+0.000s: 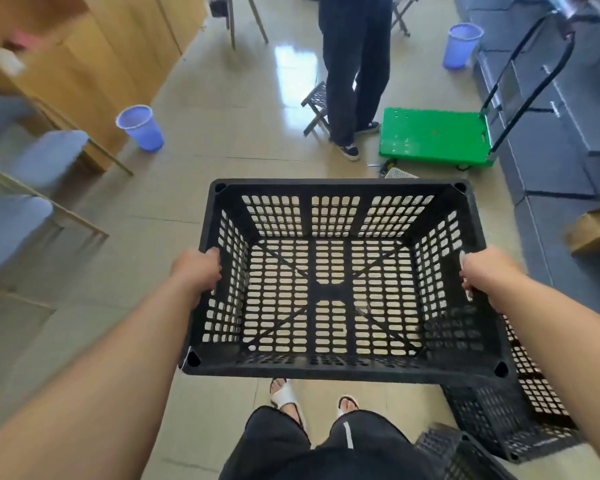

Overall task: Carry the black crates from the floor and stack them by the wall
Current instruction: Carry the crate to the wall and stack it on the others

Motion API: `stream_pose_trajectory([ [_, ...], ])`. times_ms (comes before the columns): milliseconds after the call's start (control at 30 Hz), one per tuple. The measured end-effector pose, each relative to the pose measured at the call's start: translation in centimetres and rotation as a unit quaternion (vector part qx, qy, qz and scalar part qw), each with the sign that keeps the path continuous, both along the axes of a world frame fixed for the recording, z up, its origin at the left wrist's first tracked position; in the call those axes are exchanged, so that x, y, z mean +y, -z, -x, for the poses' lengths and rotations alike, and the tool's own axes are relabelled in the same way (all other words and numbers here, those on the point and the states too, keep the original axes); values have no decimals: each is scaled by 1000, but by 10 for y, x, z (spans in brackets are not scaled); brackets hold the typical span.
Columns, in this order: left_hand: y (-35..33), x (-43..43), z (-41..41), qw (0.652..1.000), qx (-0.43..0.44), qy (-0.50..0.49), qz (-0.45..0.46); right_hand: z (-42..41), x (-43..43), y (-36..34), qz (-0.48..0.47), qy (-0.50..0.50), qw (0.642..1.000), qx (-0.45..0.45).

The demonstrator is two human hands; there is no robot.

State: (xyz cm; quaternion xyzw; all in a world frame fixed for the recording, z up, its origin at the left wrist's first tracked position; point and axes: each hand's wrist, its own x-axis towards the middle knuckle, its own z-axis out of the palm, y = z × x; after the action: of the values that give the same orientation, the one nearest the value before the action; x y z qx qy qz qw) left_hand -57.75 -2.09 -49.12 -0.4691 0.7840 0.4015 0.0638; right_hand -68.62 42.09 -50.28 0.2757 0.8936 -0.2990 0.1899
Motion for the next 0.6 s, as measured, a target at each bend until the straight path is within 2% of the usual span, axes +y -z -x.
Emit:
stream_pose_trajectory([
  [67,-9,-20,-31,999,9,-38,1,9,-25,-6,0,-67,998,0],
  [200,-23,-69,-103,993,43,-114,-7,2,-95,-31,74,-118,990,33],
  [333,-29,-117,-182,979,61,-196,-15,-11,-174,-33,67,-185,979,54],
  [467,-37,-161,-270,965,65,-254,-8,-64,-266,-69,71,-285,954,54],
  [600,-46,-206,-362,950,61,-307,-4,-109,-359,-71,45,-357,930,71],
])
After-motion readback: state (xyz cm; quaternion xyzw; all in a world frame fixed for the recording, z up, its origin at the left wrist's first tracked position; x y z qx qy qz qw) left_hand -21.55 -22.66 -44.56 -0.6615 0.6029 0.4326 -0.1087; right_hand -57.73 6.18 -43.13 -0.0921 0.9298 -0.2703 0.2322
